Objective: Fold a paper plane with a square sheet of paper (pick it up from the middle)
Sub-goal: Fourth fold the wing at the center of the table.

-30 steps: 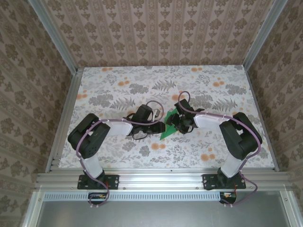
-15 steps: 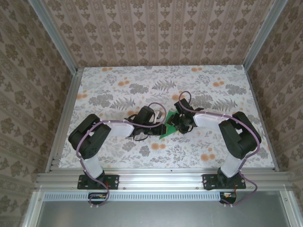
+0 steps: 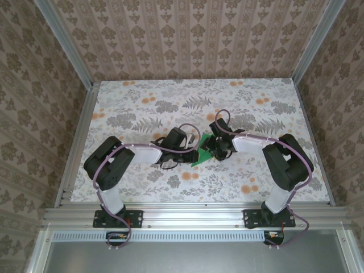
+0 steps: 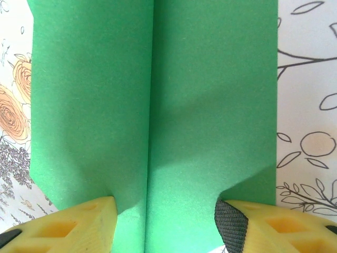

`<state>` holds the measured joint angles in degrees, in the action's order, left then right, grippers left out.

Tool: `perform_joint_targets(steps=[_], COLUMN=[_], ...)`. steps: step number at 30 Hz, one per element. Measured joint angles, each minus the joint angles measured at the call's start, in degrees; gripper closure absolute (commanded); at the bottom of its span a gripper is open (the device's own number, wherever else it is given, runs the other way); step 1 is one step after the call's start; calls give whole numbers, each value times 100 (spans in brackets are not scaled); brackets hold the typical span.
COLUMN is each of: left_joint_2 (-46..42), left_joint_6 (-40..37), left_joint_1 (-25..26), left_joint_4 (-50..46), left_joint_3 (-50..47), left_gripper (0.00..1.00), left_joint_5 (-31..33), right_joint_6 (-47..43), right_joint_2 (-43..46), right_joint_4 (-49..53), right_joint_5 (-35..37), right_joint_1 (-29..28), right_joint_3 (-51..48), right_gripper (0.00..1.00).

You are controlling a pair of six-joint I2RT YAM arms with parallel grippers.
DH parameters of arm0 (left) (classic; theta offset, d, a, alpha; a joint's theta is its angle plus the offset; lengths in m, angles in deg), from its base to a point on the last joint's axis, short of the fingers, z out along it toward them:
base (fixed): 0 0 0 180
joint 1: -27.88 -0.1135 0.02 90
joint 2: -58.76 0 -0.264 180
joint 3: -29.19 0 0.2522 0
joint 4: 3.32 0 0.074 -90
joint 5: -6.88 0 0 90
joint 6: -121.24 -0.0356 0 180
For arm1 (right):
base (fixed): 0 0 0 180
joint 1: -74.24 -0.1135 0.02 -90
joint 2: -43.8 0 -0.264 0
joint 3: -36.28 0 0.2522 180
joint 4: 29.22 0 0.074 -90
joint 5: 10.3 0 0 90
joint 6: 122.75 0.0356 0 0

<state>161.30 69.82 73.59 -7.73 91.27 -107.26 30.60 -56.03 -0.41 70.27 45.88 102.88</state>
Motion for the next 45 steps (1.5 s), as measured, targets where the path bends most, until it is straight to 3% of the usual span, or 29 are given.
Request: perform_joint_targets(steps=[6,12,27,37,45], left_joint_2=[0,0,81,282,431], left_joint_6=[61,9,-46,258,551], left_joint_1=[-4,-4,-70,-201,-271], left_joint_4=[212,372,378,481,551], left_joint_3=[-31,-170,-173,-103,-17], left_gripper=[74,74,95,98,99], left_joint_5=[-68,-90,-72,-535,-852], right_joint_6=[87,170,175,-358,-1423], right_joint_2=[-7,-31,0,243,730], right_joint_4=[-2,-4,-33,-326,-343], right_joint_5=[-46,-166,-282,-459,-573], right_joint_1=[31,87,133,201,273], right_joint_3=[0,0,-2,-219,-579], right_gripper=[41,41,37,37,41])
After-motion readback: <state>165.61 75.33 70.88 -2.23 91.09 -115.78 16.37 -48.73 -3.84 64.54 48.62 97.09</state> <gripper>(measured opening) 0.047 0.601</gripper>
